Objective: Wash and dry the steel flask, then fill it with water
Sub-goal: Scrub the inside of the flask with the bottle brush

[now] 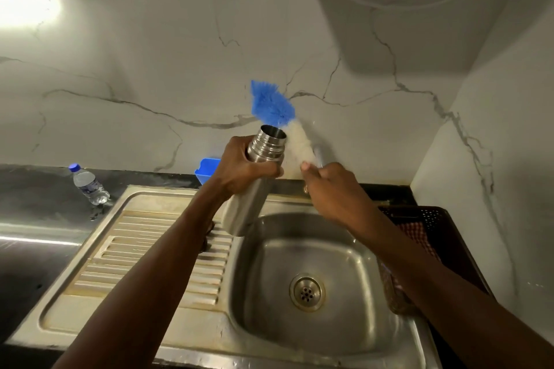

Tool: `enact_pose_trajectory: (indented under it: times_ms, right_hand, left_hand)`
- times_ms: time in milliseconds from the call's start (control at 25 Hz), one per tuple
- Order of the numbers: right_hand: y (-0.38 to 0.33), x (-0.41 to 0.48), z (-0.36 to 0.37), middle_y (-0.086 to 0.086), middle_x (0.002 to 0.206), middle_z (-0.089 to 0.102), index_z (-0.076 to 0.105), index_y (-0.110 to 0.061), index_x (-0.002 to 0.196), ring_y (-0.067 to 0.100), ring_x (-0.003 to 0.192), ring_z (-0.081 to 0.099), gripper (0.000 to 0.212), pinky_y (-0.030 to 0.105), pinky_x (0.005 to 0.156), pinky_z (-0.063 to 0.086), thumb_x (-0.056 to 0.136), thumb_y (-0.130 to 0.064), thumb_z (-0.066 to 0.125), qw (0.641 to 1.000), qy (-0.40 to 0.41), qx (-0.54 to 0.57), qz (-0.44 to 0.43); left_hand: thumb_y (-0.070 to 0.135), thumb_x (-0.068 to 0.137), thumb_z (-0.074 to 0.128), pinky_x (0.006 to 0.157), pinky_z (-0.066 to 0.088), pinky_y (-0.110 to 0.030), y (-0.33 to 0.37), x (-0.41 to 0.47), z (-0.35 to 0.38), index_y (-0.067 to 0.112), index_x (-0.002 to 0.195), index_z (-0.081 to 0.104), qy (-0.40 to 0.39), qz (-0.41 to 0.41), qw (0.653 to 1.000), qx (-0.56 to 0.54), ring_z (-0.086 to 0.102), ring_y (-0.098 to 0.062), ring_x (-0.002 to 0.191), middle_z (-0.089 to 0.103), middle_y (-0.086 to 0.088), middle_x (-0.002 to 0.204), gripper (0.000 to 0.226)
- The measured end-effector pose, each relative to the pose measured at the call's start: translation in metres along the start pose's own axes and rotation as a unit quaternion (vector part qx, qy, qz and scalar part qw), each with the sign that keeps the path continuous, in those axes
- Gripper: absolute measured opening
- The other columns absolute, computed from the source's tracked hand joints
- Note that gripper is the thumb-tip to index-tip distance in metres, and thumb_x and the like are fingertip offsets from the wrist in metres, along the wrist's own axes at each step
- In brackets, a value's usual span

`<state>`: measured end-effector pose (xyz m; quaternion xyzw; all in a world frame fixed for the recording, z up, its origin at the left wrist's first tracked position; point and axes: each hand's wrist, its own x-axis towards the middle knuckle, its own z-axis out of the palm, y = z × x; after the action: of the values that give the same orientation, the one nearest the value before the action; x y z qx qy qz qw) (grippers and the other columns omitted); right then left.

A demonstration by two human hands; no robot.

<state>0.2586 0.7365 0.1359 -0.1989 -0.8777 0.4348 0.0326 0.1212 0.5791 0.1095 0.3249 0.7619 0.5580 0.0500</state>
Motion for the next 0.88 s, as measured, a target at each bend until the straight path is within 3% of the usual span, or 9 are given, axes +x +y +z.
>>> enact_pose_trajectory:
  times_ms: [80,200,240,320,400,520,600,760,880]
  right_hand:
    - [0.008,-0.006,0.005,0.011,0.106,0.069,0.059,-0.005,0.133,0.008,0.073,0.058,0.056,0.028,0.074,0.043,0.109,-0.050,0.037,1.000,-0.014,-0.006,0.018]
    - [0.001,0.008,0.002,0.015,0.139,0.061,0.057,-0.003,0.138,0.023,0.101,0.065,0.062,0.032,0.086,0.046,0.107,-0.053,0.037,0.999,0.007,0.022,0.034]
    - [0.001,0.010,0.001,0.017,0.141,0.059,0.057,-0.004,0.138,0.026,0.105,0.064,0.062,0.032,0.087,0.044,0.107,-0.053,0.036,0.999,0.012,0.006,0.032]
    - [0.014,0.004,0.005,0.019,0.130,0.065,0.059,-0.005,0.138,0.026,0.097,0.060,0.060,0.029,0.082,0.039,0.108,-0.051,0.035,0.998,0.033,-0.041,0.026]
    - [0.025,-0.005,0.012,0.018,0.117,0.070,0.068,-0.005,0.125,0.024,0.088,0.057,0.056,0.026,0.076,0.037,0.109,-0.047,0.035,0.994,0.062,-0.087,0.013]
    - [0.028,-0.011,0.017,0.015,0.098,0.072,0.073,-0.009,0.107,0.026,0.079,0.062,0.046,0.029,0.069,0.042,0.108,-0.040,0.039,0.979,0.133,-0.152,-0.030]
    - [0.023,-0.008,0.012,0.017,0.101,0.073,0.073,-0.010,0.104,0.035,0.089,0.069,0.040,0.034,0.073,0.048,0.106,-0.035,0.042,0.965,0.146,-0.211,-0.052]
    - [0.003,0.001,0.003,0.017,0.130,0.064,0.068,-0.008,0.115,0.034,0.097,0.067,0.036,0.036,0.077,0.049,0.105,-0.033,0.044,0.957,0.122,-0.257,-0.060]
    - [-0.001,0.007,0.000,0.009,0.119,0.062,0.051,-0.012,0.141,0.024,0.090,0.059,0.044,0.031,0.073,0.040,0.105,-0.036,0.046,0.976,0.080,-0.199,-0.030]
  left_hand:
    - [0.040,0.058,0.085,0.069,0.059,-0.038,0.001,-0.001,0.000,0.019,0.086,0.071,-0.011,-0.003,0.998,0.064,0.070,-0.022,0.072,0.074,-0.004,0.079,0.037]
    - [0.024,0.065,0.090,0.065,0.058,-0.031,0.009,-0.001,0.013,0.015,0.085,0.072,0.010,-0.027,0.999,0.036,0.068,-0.014,0.067,0.074,-0.003,0.076,0.028]
    - [0.024,0.065,0.091,0.061,0.055,-0.025,0.009,0.004,0.013,0.017,0.083,0.071,0.043,-0.042,0.995,0.077,0.067,-0.009,0.064,0.073,-0.001,0.073,0.027]
    - [0.036,0.059,0.091,0.056,0.050,-0.019,0.007,0.014,0.008,0.022,0.081,0.070,0.109,-0.074,0.970,0.206,0.064,-0.005,0.061,0.069,0.006,0.069,0.033]
    - [0.049,0.053,0.086,0.057,0.052,-0.025,0.007,0.019,0.010,0.023,0.079,0.068,0.154,-0.094,0.941,0.286,0.064,-0.010,0.064,0.066,0.007,0.068,0.040]
    - [0.048,0.060,0.084,0.057,0.046,-0.027,0.008,0.016,0.025,0.019,0.081,0.064,0.156,-0.094,0.909,0.376,0.061,-0.015,0.063,0.061,0.006,0.068,0.041]
    - [0.046,0.066,0.082,0.062,0.043,-0.028,0.009,0.012,0.037,0.020,0.084,0.058,0.142,-0.055,0.897,0.416,0.060,-0.017,0.064,0.059,0.005,0.069,0.040]
    - [0.050,0.076,0.077,0.066,0.038,-0.030,0.011,0.007,0.055,0.018,0.083,0.057,0.134,0.004,0.883,0.450,0.050,-0.018,0.060,0.045,0.009,0.062,0.038]
    - [0.049,0.074,0.079,0.067,0.038,-0.031,0.004,0.005,0.057,0.015,0.095,0.064,0.129,0.033,0.875,0.465,0.053,-0.018,0.062,0.058,0.005,0.072,0.042]
